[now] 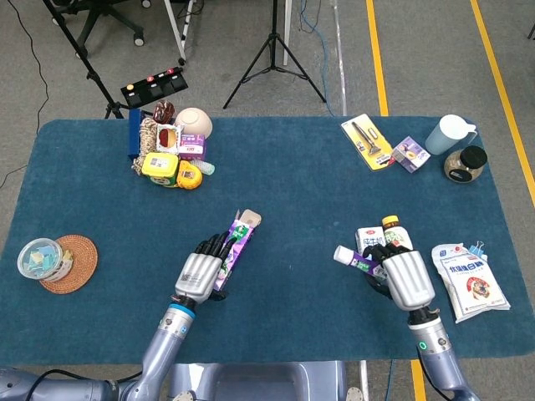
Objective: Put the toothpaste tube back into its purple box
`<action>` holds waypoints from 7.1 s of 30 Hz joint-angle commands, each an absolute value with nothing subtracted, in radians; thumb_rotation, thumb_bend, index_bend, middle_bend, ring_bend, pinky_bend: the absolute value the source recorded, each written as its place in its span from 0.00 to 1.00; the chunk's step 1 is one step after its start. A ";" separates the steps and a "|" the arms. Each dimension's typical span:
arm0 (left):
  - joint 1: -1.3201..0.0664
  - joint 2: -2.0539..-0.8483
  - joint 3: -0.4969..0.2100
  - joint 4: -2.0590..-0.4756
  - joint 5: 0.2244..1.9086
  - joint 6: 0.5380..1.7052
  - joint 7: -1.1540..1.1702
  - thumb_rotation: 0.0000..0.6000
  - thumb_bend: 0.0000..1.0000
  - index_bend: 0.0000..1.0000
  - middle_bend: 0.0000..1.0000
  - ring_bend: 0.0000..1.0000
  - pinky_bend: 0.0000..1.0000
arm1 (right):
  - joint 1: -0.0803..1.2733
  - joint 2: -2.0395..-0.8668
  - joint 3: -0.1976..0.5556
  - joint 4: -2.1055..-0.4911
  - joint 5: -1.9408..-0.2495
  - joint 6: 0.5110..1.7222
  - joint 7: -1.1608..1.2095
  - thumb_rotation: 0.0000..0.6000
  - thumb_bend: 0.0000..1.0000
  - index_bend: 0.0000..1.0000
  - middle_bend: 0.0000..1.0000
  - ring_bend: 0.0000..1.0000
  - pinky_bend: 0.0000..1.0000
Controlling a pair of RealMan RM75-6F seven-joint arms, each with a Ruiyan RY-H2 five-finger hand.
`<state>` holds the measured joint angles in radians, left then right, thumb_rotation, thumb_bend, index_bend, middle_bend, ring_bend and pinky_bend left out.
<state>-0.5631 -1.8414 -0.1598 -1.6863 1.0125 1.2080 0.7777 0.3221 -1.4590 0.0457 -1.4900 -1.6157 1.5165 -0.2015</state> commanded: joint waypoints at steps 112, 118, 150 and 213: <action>-0.861 -1.373 -0.077 -1.546 1.608 0.993 0.204 1.00 0.20 0.46 0.38 0.37 0.58 | 0.453 -1.265 0.141 -1.874 -1.535 1.190 -0.699 1.00 0.71 0.56 0.63 0.61 0.71; -0.886 -1.389 -0.046 -1.461 1.718 1.033 0.079 1.00 0.20 0.46 0.38 0.37 0.59 | 0.435 -1.239 0.119 -1.878 -1.560 1.217 -0.685 1.00 0.71 0.57 0.64 0.61 0.71; -0.942 -1.424 -0.104 -1.498 1.626 0.961 0.185 1.00 0.20 0.48 0.39 0.37 0.58 | 0.405 -1.242 0.071 -1.959 -1.645 1.258 -0.666 1.00 0.71 0.57 0.64 0.61 0.71; -0.952 -1.499 -0.156 -1.616 1.415 0.904 0.325 1.00 0.21 0.48 0.39 0.37 0.59 | 0.469 -1.367 0.096 -2.084 -1.382 1.226 -1.110 1.00 0.71 0.58 0.65 0.62 0.73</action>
<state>-0.9509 -1.4928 -0.1467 -1.6078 1.4373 0.9128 0.3085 0.4666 -1.3619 0.0973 -2.0809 -1.3874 1.2235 -1.1043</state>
